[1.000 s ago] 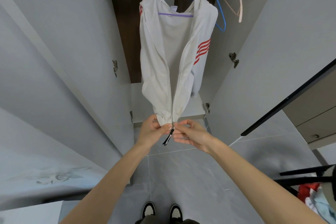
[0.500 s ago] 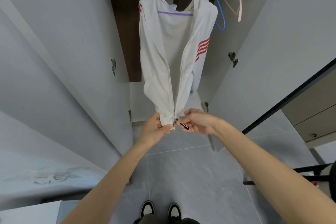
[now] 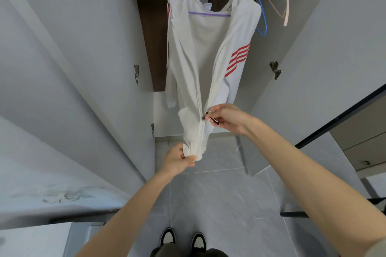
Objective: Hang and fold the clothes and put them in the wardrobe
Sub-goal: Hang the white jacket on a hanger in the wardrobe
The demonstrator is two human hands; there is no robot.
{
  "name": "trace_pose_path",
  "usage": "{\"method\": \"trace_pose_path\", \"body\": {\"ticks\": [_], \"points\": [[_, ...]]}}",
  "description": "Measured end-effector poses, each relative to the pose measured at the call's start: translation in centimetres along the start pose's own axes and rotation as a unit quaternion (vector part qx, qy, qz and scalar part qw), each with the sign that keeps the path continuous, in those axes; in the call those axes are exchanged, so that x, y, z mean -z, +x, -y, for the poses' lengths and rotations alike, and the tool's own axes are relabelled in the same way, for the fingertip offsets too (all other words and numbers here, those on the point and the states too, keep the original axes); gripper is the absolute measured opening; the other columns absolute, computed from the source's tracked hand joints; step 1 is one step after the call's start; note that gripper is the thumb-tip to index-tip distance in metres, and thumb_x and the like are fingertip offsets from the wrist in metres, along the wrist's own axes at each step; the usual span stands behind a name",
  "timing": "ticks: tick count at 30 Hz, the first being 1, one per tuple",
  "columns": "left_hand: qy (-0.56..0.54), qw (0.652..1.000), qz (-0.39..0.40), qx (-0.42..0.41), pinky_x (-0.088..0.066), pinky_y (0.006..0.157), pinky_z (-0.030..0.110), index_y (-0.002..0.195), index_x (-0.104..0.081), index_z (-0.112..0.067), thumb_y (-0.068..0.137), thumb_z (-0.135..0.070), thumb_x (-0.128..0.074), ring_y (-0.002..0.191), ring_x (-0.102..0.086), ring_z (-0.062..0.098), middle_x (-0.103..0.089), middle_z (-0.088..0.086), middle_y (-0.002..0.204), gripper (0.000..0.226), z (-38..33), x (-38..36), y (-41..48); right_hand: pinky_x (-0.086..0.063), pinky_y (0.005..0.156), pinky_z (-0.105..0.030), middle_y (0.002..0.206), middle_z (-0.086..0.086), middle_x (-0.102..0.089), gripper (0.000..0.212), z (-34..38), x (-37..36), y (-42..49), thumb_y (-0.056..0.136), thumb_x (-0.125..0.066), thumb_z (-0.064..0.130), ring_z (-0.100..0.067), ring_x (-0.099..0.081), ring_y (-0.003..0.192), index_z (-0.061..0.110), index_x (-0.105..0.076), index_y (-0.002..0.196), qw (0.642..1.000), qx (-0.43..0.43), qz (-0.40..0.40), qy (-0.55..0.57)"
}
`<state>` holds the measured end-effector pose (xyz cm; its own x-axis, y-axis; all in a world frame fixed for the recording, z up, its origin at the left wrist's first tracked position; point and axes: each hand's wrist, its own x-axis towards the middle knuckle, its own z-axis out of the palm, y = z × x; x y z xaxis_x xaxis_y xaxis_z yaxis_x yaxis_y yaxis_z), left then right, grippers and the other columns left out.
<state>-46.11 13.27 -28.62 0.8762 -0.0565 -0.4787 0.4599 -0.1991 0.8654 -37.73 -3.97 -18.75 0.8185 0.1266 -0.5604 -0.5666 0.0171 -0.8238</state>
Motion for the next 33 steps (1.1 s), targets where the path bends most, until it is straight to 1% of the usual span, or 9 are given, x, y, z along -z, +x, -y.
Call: {"method": "trace_pose_path", "body": {"ticks": [3, 12, 15, 21, 24, 26, 27, 30, 33], "points": [[-0.003, 1.000, -0.012, 0.016, -0.056, 0.086, 0.042, 0.089, -0.052, -0.013, 0.083, 0.002, -0.068, 0.089, -0.068, 0.027, -0.064, 0.014, 0.104, 0.022, 0.1, 0.7, 1.0, -0.051, 0.057, -0.017, 0.071, -0.009, -0.065, 0.026, 0.5, -0.2, 0.0, 0.082, -0.060, -0.013, -0.009, -0.057, 0.056, 0.011, -0.050, 0.079, 0.995, 0.011, 0.011, -0.102], [0.140, 0.988, -0.064, -0.023, -0.059, 0.073, 0.033, 0.096, -0.053, -0.009, 0.082, -0.007, -0.068, 0.075, -0.063, 0.015, -0.060, 0.006, 0.094, 0.020, 0.1, 0.5, 1.9, -0.052, 0.054, -0.014, 0.056, -0.007, -0.067, 0.035, 7.2, 0.9, 2.7, 0.091, -0.051, -0.012, -0.011, -0.059, 0.057, 0.012, -0.040, 0.067, 0.994, 0.086, -0.052, 0.049], [0.191, 0.979, -0.076, -0.004, -0.055, 0.079, 0.035, 0.102, -0.059, -0.005, 0.081, -0.012, -0.068, 0.084, -0.064, 0.021, -0.065, 0.010, 0.098, 0.024, -0.2, 0.8, 2.6, -0.052, 0.061, -0.017, 0.071, -0.013, -0.067, 0.032, 8.4, 0.3, 3.5, 0.092, -0.051, -0.011, -0.015, -0.057, 0.067, 0.013, -0.039, 0.072, 0.991, 0.129, -0.037, 0.004], [0.158, 0.983, 0.042, 0.085, -0.057, 0.080, 0.035, 0.116, -0.057, 0.005, 0.082, -0.009, -0.070, 0.082, -0.065, 0.023, -0.067, 0.016, 0.098, 0.039, -3.0, 1.9, 4.8, -0.047, 0.073, -0.027, 0.098, -0.022, -0.065, 0.024, 8.8, 0.0, 3.7, 0.092, -0.055, -0.003, -0.019, -0.055, 0.071, 0.014, -0.047, 0.076, 0.972, 0.153, 0.016, -0.175], [0.347, 0.929, 0.087, 0.096, -0.050, 0.089, 0.035, 0.134, -0.042, 0.001, 0.084, -0.036, -0.068, 0.100, -0.061, 0.024, -0.059, 0.017, 0.125, 0.067, -4.8, 2.4, 6.4, -0.046, 0.070, -0.026, 0.095, -0.019, -0.064, 0.022, 9.4, 0.6, 3.6, 0.092, -0.055, -0.001, -0.018, -0.055, 0.069, 0.014, -0.047, 0.079, 0.963, 0.159, 0.036, -0.213], [0.491, 0.868, 0.046, 0.060, -0.043, 0.099, 0.038, 0.142, -0.030, -0.003, 0.080, -0.059, -0.063, 0.123, -0.048, 0.029, -0.040, 0.016, 0.141, 0.089, -6.4, 2.3, 7.5, -0.046, 0.072, -0.027, 0.090, -0.016, -0.066, 0.018, 9.7, 0.9, 3.8, 0.092, -0.055, -0.001, -0.019, -0.055, 0.072, 0.014, -0.048, 0.084, 0.956, 0.155, 0.059, -0.243], [0.505, 0.863, 0.009, 0.017, -0.043, 0.096, 0.037, 0.139, -0.032, -0.005, 0.078, -0.064, -0.061, 0.123, -0.046, 0.030, -0.039, 0.014, 0.138, 0.090, -7.4, 2.0, 8.1, -0.046, 0.074, -0.028, 0.088, -0.013, -0.068, 0.017, 9.8, 1.0, 4.1, 0.093, -0.054, 0.000, -0.019, -0.055, 0.074, 0.014, -0.048, 0.086, 0.952, 0.150, 0.070, -0.258], [0.419, 0.892, -0.075, -0.152, -0.041, 0.077, 0.032, 0.117, -0.047, -0.010, 0.086, -0.063, -0.051, 0.102, -0.054, 0.024, -0.050, 0.006, 0.114, 0.062, -11.2, 0.6, 10.0, -0.043, 0.071, -0.026, 0.080, -0.008, -0.068, 0.016, 10.1, 1.3, 5.3, 0.093, -0.051, -0.001, -0.018, -0.052, 0.074, 0.014, -0.048, 0.089, 0.948, 0.130, 0.113, -0.268], [0.424, 0.870, -0.102, -0.231, -0.035, 0.071, 0.028, 0.115, -0.055, -0.009, 0.099, -0.044, -0.040, 0.098, -0.056, 0.025, -0.058, 0.006, 0.107, 0.041, -13.8, -0.2, 12.1, -0.042, 0.064, -0.023, 0.071, -0.007, -0.064, 0.018, 10.6, 1.5, 6.8, 0.093, -0.050, -0.002, -0.016, -0.049, 0.064, 0.013, -0.049, 0.085, 0.966, 0.107, 0.137, -0.190]]}}
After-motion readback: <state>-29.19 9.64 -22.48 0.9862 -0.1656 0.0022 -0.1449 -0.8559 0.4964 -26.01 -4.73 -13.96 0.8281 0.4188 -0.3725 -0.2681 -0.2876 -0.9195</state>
